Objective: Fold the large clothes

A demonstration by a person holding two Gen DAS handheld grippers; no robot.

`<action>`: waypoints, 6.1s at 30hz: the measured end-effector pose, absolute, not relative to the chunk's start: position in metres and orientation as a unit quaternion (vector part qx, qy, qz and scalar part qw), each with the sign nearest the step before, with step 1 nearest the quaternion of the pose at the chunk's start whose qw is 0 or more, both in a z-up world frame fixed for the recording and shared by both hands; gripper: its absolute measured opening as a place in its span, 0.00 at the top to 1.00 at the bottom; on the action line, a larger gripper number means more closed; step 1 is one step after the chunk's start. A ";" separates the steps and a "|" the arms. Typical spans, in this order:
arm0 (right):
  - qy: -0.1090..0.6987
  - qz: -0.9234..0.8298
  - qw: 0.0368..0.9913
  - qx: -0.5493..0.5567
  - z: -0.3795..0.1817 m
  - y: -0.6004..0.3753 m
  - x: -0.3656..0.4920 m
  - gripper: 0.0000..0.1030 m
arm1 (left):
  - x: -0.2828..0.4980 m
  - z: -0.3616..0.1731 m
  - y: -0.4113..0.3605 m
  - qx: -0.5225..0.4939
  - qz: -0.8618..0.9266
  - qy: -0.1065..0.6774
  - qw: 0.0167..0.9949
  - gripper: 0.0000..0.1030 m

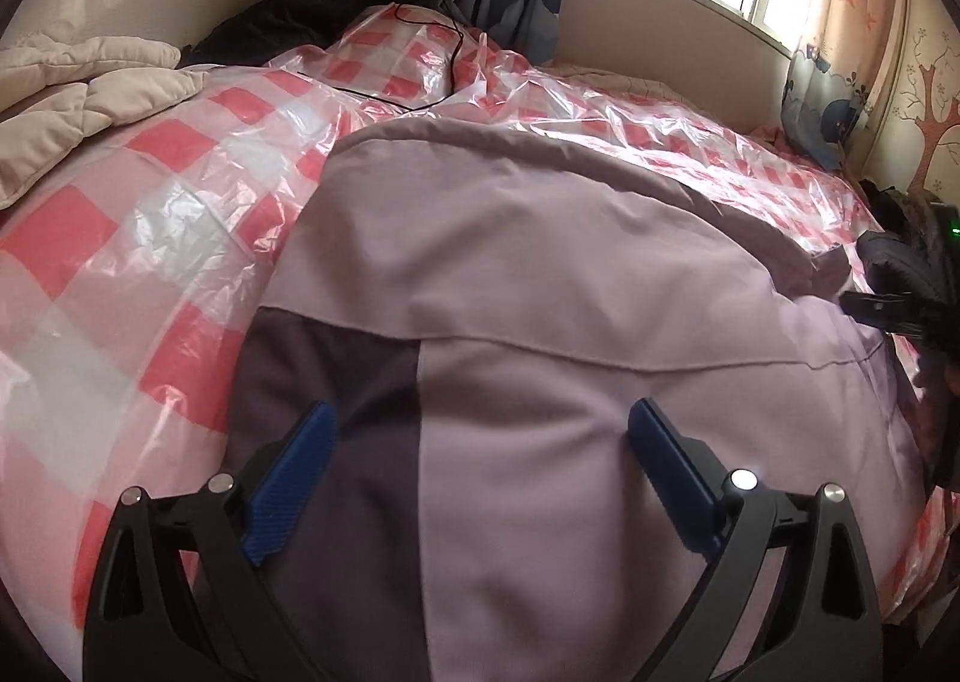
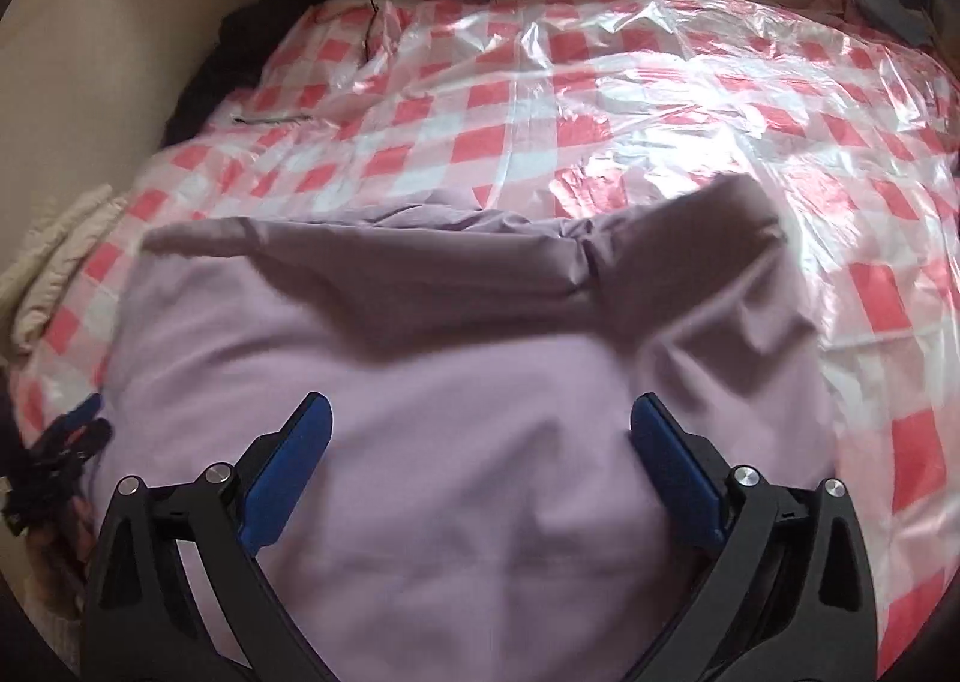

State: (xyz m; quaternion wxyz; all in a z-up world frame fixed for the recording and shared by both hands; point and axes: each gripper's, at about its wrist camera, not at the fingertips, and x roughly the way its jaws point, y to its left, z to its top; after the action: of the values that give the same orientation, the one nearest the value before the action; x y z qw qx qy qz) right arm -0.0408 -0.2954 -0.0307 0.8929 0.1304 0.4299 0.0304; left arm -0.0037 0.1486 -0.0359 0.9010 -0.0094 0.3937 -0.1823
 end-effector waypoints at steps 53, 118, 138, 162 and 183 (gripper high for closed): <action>0.386 0.190 0.711 0.556 -0.091 -0.412 -0.213 0.06 | -0.097 -0.054 -0.053 -0.360 -0.443 0.553 0.607 0.07; 0.313 0.043 0.901 0.298 0.079 -0.418 -0.315 0.09 | -0.182 -0.082 0.274 -0.450 -0.238 0.527 0.680 0.38; 0.379 0.032 0.924 0.046 0.024 -0.274 -0.103 0.07 | -0.162 -0.071 0.277 -0.423 -0.208 0.476 0.742 0.31; 0.526 -0.047 0.848 0.029 -0.070 -0.261 0.023 0.06 | -0.156 -0.082 0.275 -0.424 -0.238 0.478 0.731 0.42; 0.503 0.020 0.864 -0.037 -0.059 -0.188 -0.175 0.06 | -0.164 -0.068 0.255 -0.402 -0.209 0.461 0.763 0.29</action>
State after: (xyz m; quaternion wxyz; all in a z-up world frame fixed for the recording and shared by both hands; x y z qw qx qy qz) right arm -0.1753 -0.1884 -0.0586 0.8635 -0.0370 0.5026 0.0203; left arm -0.1644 0.2550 -0.0678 0.7631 -0.4017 0.4610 -0.2091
